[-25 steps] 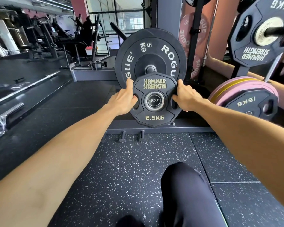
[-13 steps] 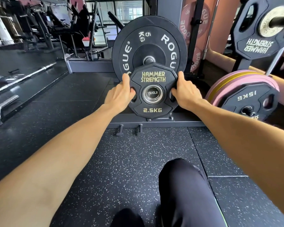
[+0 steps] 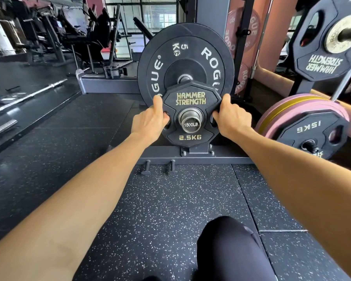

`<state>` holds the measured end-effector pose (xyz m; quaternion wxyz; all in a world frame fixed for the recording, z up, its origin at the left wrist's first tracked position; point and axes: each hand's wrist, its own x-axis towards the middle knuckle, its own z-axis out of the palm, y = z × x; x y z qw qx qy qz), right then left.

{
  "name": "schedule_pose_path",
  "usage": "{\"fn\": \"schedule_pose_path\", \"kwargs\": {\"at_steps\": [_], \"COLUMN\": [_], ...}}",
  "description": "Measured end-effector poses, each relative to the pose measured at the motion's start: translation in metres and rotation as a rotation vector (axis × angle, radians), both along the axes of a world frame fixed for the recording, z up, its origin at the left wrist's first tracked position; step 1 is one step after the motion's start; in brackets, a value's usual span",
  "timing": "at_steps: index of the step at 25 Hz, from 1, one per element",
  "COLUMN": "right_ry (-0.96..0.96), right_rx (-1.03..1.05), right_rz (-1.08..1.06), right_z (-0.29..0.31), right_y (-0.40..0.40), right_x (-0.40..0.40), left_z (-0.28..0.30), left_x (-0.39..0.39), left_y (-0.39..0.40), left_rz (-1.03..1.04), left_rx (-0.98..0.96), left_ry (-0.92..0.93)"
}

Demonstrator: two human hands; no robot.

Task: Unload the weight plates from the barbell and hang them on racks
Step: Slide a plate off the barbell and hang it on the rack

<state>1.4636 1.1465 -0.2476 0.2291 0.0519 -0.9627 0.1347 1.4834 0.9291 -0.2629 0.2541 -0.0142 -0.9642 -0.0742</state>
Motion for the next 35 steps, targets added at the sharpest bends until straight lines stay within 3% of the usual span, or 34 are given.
{"fn": "schedule_pose_path", "kwargs": {"at_steps": [14,26,35], "right_ry": [-0.040,-0.057,-0.041], "right_rx": [0.261,0.269,0.258], "right_rz": [-0.143,-0.149,-0.156], "right_z": [0.004,-0.001,0.001], "right_y": [-0.016,-0.028,-0.038], "right_x": [-0.119,-0.275,-0.328], "left_z": [0.005,0.010,0.010], "left_x": [-0.120,-0.273,-0.325], "left_y": [-0.009,-0.020,-0.021], "left_rz": [0.024,0.054,0.104], "left_rx": [0.037,0.077,0.062], "left_ry": [-0.098,-0.098,-0.119]}}
